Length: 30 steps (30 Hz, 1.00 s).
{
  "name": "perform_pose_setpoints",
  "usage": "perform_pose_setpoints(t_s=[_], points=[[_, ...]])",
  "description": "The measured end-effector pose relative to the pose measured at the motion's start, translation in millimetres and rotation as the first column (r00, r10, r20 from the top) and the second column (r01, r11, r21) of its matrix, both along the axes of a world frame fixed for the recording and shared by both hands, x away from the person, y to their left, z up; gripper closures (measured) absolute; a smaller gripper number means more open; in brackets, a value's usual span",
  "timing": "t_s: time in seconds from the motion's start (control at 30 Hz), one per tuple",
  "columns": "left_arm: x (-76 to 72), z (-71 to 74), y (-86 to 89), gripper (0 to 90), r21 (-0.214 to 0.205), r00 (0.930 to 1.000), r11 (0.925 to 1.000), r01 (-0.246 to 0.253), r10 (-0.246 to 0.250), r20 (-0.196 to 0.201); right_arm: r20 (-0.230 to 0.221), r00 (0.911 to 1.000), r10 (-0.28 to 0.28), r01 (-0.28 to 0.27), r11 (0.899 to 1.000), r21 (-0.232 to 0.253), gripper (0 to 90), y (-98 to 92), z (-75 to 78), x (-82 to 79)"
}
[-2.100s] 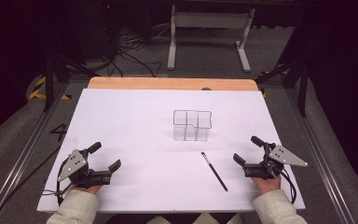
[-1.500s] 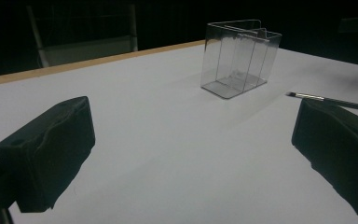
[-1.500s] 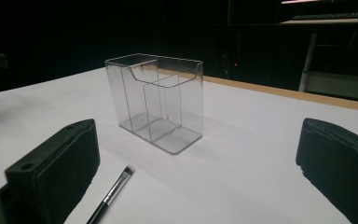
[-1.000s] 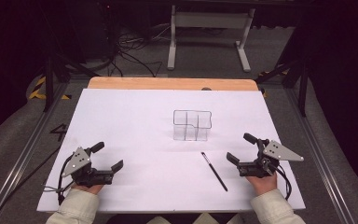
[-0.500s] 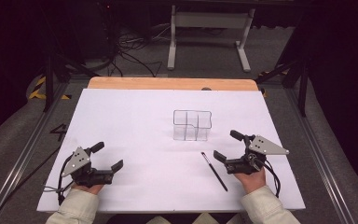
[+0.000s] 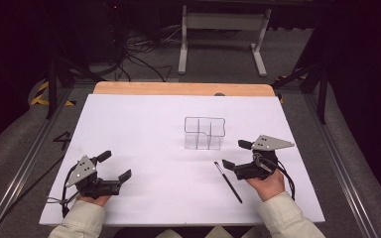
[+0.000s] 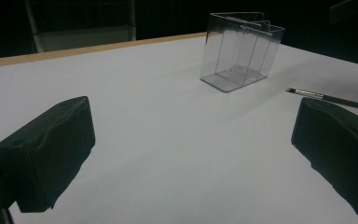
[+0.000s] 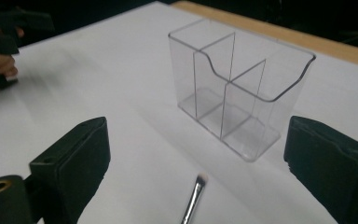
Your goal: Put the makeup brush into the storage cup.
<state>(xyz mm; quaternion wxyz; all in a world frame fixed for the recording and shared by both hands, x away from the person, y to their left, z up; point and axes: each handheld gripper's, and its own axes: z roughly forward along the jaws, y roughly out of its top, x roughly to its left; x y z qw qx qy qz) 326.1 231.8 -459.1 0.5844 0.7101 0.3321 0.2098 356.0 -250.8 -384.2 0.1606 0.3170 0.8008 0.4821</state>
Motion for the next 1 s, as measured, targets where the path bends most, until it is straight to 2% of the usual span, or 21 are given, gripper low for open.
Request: perform_pose_setpoints(t_s=[0.03,0.07,0.1,0.13,0.17,0.23,0.3,0.4,0.5,0.6,0.63,0.7,1.0], points=[[0.2,-0.2,-0.2,0.0,-0.002,1.0000,1.0000,0.000,0.000,-0.002,-0.025,0.9997,0.003,-0.004,1.000,-0.031,11.0,2.0,1.1,1.3],[0.2,-0.2,-0.2,0.0,-0.002,1.0000,1.0000,0.000,0.000,-0.002,-0.025,0.9997,0.003,-0.004,1.000,-0.031,11.0,2.0,1.1,1.3],[0.6,-0.3,0.0,0.0,-0.003,1.0000,1.0000,0.005,-0.005,-0.006,-0.117,0.9930,0.017,-0.026,0.997,-0.077,11.8,5.6,1.8,7.2],[0.7,-0.3,0.1,0.0,-0.003,1.0000,1.0000,0.005,-0.005,-0.006,-0.140,0.9900,0.017,-0.030,0.996,-0.088,12.0,6.3,1.8,8.9],[0.7,-0.3,0.1,0.1,-0.003,1.0000,1.0000,0.005,-0.005,-0.006,-0.140,0.9900,0.017,-0.030,0.996,-0.088,12.0,6.3,1.8,8.9],[0.9,-0.5,0.0,0.0,-0.005,0.9999,1.0000,0.006,-0.007,-0.009,-0.174,0.9847,0.010,-0.032,0.992,-0.121,12.7,8.7,2.1,11.8],[1.0,-0.5,0.0,0.1,-0.004,0.9999,1.0000,0.007,-0.007,-0.010,-0.183,0.9831,0.008,-0.033,0.990,-0.134,13.3,9.5,2.5,12.4],[2.2,-1.1,-0.6,0.5,-0.011,0.9993,0.9996,0.025,-0.025,-0.028,-0.216,0.9763,-0.009,-0.033,0.981,-0.193,14.8,14.0,5.1,14.1],[2.6,-1.3,-1.2,0.6,-0.004,0.9991,0.9996,0.030,-0.030,-0.031,-0.249,0.9684,-0.009,-0.051,0.971,-0.233,15.8,17.7,7.6,15.8],[2.7,-1.6,-1.8,0.6,0.002,0.9991,0.9996,0.029,-0.029,-0.032,-0.263,0.9647,-0.016,-0.057,0.962,-0.268,16.2,20.6,9.6,17.6],[2.7,-1.6,-1.8,0.6,0.002,0.9991,0.9996,0.029,-0.029,-0.032,-0.263,0.9647,-0.016,-0.057,0.962,-0.268,16.2,20.6,9.6,17.6],[2.5,-1.4,-1.8,0.6,0.009,0.9991,0.9996,0.028,-0.028,-0.031,-0.275,0.9610,-0.026,-0.061,0.952,-0.300,16.8,22.8,10.4,19.5],[2.5,-1.4,-2.0,0.7,0.012,0.9990,0.9994,0.032,-0.031,-0.032,-0.334,0.9420,-0.034,-0.104,0.916,-0.388,20.1,31.4,12.2,24.0]])
